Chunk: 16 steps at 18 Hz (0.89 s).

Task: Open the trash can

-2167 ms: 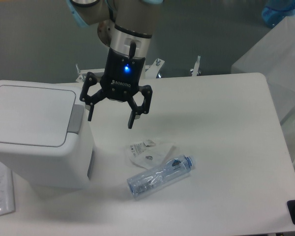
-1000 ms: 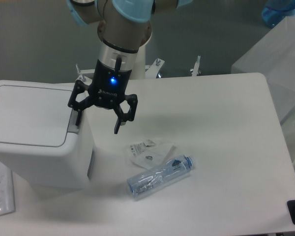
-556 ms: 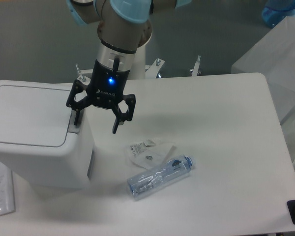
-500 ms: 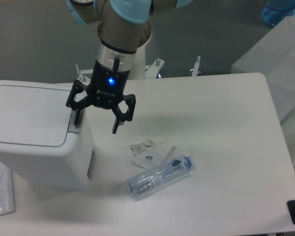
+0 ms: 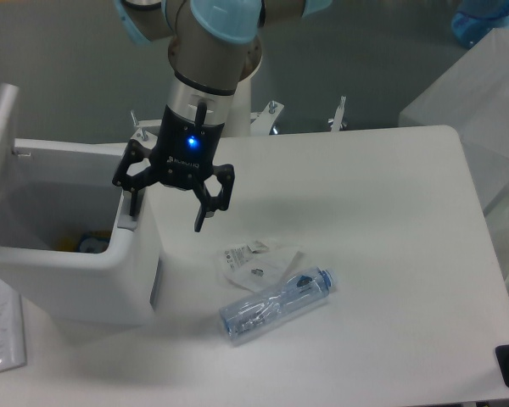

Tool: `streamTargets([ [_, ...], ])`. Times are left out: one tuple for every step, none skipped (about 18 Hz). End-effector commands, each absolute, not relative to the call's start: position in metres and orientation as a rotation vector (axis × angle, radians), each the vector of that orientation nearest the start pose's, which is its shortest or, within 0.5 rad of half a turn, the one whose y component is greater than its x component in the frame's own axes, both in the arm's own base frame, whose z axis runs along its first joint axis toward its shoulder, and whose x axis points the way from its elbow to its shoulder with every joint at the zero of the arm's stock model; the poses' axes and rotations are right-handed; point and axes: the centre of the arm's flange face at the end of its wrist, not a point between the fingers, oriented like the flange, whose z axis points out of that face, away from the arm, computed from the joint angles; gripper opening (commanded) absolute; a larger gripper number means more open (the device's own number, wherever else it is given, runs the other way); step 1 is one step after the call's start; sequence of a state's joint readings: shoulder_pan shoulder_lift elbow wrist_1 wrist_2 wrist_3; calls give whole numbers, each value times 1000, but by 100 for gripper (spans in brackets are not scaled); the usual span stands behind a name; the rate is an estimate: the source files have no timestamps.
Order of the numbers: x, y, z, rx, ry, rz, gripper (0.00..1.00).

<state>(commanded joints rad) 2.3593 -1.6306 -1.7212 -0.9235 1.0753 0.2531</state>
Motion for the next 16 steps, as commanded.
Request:
streamTargets([
  [-254,507,474,-2450,-520,-264,100],
  [-256,507,479,-2444,-507,-251,100],
  [-260,505,482,-2437,-505,-238,100],
  [-267,503,487,-2431,-504,-218,100],
  [-280,496,489,-2427,-517,-192,100],
  [-296,487,489,-2423,-524,-160,100],
  [-310,478,488,-2425,-517,-132,100],
  [-326,468,486,-2429,-504,-104,100],
  [-345,457,483,-2434,-493,-73,100],
  [-363,450,471,-2450,-484,-61,100],
  [-380,444,462,-2462,-474,-44,100],
  [-398,436,450,-2482,-469,-26,100],
  [-418,427,437,-2504,-456,-6,100],
  [-435,419,425,-2536,-432,20,100],
  [-449,416,414,-2572,-393,54,100],
  [-466,407,400,-2615,-378,90,100],
])
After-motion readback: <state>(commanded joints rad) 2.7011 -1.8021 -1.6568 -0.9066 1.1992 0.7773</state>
